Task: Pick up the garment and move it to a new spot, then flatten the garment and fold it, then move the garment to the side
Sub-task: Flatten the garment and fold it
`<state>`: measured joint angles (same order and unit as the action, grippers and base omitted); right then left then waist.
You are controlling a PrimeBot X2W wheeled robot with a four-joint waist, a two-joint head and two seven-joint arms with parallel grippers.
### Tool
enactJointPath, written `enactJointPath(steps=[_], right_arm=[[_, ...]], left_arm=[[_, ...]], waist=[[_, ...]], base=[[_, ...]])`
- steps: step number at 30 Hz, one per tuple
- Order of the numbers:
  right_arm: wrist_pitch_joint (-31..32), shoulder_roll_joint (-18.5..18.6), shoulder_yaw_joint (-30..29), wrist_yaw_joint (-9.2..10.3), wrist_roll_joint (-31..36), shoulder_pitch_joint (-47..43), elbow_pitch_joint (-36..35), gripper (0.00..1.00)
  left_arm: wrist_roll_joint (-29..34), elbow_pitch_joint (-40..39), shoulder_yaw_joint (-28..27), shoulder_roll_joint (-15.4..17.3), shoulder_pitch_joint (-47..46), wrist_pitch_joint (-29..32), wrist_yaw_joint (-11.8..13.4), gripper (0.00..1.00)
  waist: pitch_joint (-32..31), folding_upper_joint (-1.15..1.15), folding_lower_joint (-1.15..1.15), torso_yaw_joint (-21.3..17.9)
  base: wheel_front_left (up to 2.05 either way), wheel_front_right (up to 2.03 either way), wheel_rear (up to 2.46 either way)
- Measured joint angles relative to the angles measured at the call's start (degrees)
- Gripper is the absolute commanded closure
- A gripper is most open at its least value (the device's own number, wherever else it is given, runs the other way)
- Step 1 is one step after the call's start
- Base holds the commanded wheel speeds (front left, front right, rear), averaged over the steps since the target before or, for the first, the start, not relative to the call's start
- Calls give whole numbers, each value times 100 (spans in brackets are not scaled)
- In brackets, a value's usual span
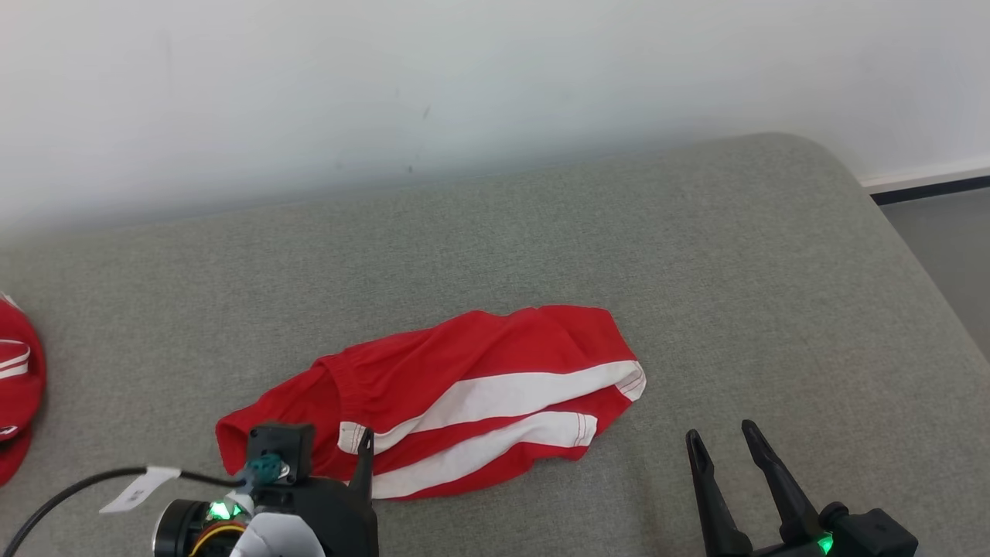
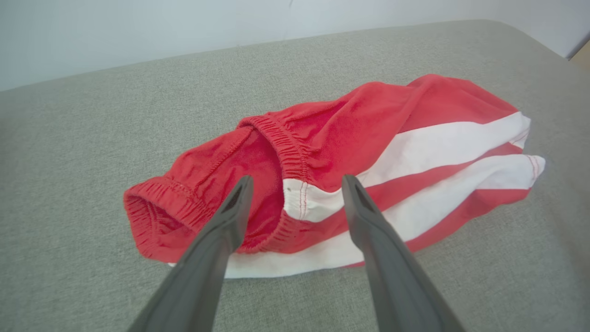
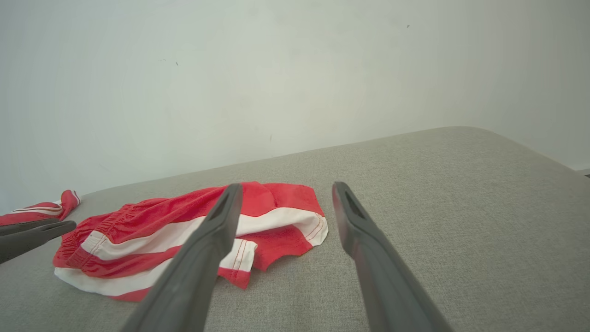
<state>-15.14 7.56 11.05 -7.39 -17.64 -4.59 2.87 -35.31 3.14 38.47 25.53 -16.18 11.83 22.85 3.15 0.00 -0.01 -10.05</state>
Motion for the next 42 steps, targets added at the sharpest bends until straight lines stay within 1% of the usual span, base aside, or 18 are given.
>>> enactJointPath(steps=[4, 10, 11, 12, 13, 14, 15, 16, 17, 21, 23, 24, 28, 29, 31, 32, 37, 42], right_arm=[[0, 10, 36, 0, -3, 1, -3, 0], [0, 53, 27, 0, -41, 41, -2, 0], [0, 56, 16, 0, -41, 51, -2, 0], [0, 60, 11, 0, -42, 60, -3, 0], [0, 60, 10, 0, -42, 74, -2, 0], [0, 62, 7, 0, -42, 82, -3, 0], [0, 63, 3, 0, -42, 88, -3, 0], [0, 64, -4, 0, -42, 90, -2, 0], [0, 63, -12, 0, -42, 91, -3, 0], [0, 47, -3, 0, -42, 112, 5, 0], [-1, 22, 48, 0, -97, 149, 86, 0], [-1, -9, 87, 0, -216, 183, 245, 0], [0, -118, 148, 0, -762, 440, 1282, 0], [0, -143, 125, 0, -886, 579, 1477, 0], [0, -187, 123, 0, -1133, 885, 1858, 0], [-1, -191, 144, 0, -1222, 1018, 2054, 0], [-1, -46, 361, 0, -1726, 1720, 3028, 0], [-1, 116, 590, 0, -2123, 2345, 3739, 0]], left_arm=[[11, 320, 124, 5, -214, 287, -79, 0], [14, 728, 156, -7, -427, 445, -125, 0], [4, 784, 159, -8, -443, 459, -163, 0], [-11, 834, 156, -12, -460, 474, -174, 19], [-46, 881, 146, -22, -479, 475, -181, 49], [-68, 920, 127, -37, -494, 470, -223, 61], [-111, 955, 110, -59, -502, 470, -230, 69], [-151, 970, 97, -75, -501, 463, -259, 95], [-183, 975, 90, -87, -502, 442, -269, 100], [-290, 985, 32, -99, -493, 386, -322, 100], [-363, 942, -64, -122, -450, 213, -326, 100], [-369, 921, -110, -122, -422, 123, -326, 100], [-445, 728, -321, -113, -182, -271, -271, 100], [-463, 698, -342, -103, -128, -341, -278, 100], [-535, 683, -371, -77, -81, -385, -372, 100], [-588, 668, -397, -88, -64, -438, -370, 100], [-604, 604, -383, -126, -52, -480, -372, 100], [-555, 604, -313, -177, -159, -485, -374, 100]], waist=[[33, 0, 0, -74], [124, 0, 1, -201], [140, 0, 1, -218], [156, 0, 1, -232], [171, 0, 1, -245], [184, 0, 1, -254], [195, 0, 1, -261], [203, 0, 1, -264], [207, 0, 1, -261], [203, 0, 1, -220], [193, 0, 1, -186], [186, 0, 1, -169], [151, 0, 1, -79], [145, 0, 1, -48], [140, 0, 1, 22], [141, 0, 1, 59], [182, 0, 1, 247], [293, 0, 1, 399]], base=[[0, 0, 0], [0, 0, 0], [0, 0, 0], [0, 0, 0], [0, 0, 0], [0, 0, 0], [0, 0, 0], [0, 0, 0], [0, 0, 0], [0, 0, 0], [0, 0, 0], [0, 0, 0], [0, 0, 0], [0, 0, 0], [0, 0, 0], [0, 0, 0], [0, 0, 0], [0, 0, 0]])
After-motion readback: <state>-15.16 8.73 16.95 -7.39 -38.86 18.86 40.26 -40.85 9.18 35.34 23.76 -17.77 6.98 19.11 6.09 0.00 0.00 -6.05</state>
